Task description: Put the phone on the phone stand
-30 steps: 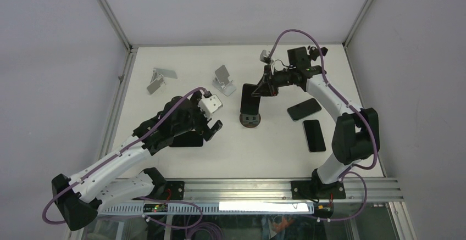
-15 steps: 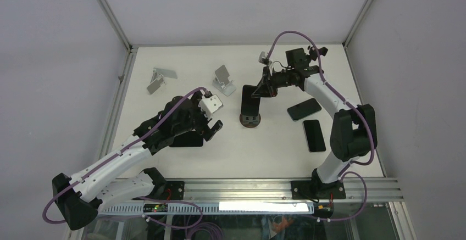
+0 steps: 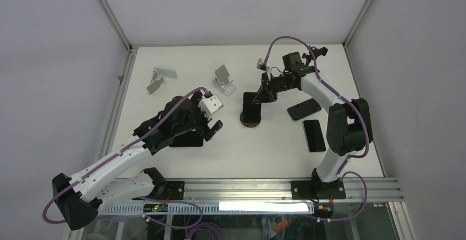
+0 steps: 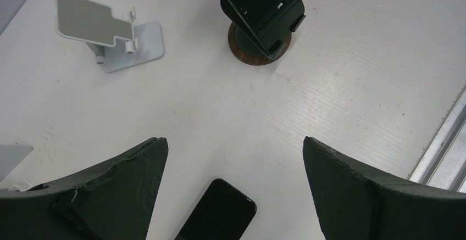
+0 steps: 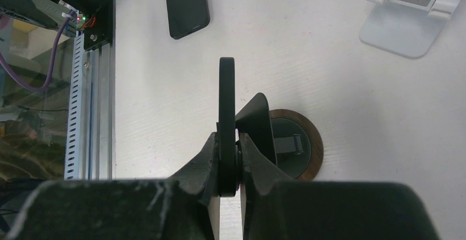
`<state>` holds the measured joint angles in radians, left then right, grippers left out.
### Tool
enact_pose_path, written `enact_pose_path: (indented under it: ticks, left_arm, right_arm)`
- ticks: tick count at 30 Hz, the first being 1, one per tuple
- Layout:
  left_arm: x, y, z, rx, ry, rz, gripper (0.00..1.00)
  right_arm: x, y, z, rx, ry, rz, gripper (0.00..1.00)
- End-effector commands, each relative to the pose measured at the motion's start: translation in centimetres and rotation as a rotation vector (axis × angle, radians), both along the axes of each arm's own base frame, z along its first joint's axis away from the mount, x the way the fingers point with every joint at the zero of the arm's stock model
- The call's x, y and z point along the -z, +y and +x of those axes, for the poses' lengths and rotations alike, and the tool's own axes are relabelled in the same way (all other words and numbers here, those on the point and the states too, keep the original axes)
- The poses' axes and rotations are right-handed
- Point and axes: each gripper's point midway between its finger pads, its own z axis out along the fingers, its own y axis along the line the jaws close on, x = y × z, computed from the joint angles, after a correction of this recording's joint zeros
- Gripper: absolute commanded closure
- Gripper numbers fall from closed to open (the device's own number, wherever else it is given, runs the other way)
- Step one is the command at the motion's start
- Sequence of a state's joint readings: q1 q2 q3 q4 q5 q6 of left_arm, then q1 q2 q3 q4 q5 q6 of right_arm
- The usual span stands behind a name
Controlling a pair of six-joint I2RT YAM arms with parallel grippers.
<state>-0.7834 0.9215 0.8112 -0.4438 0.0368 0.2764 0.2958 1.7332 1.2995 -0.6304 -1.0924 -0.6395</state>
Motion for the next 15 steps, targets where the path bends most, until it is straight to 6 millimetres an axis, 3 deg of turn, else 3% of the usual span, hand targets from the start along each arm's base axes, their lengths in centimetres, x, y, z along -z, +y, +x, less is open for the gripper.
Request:
enact_pose_path:
  ticks: [1,15]
  left_arm:
    - [-1.19,-0.19,0.14,0.020,-0.025,-0.025,0.03]
    - [-0.91,-0.30,0.09,0.024,-0.015,-0.022,0.03]
  right_arm:
    - [-1.00,0.13,0.95,-0.023,-0.067,0.020,0.92]
    - [-0.57,0.22,1.02,-0.004,-0.027,0.015,0.61]
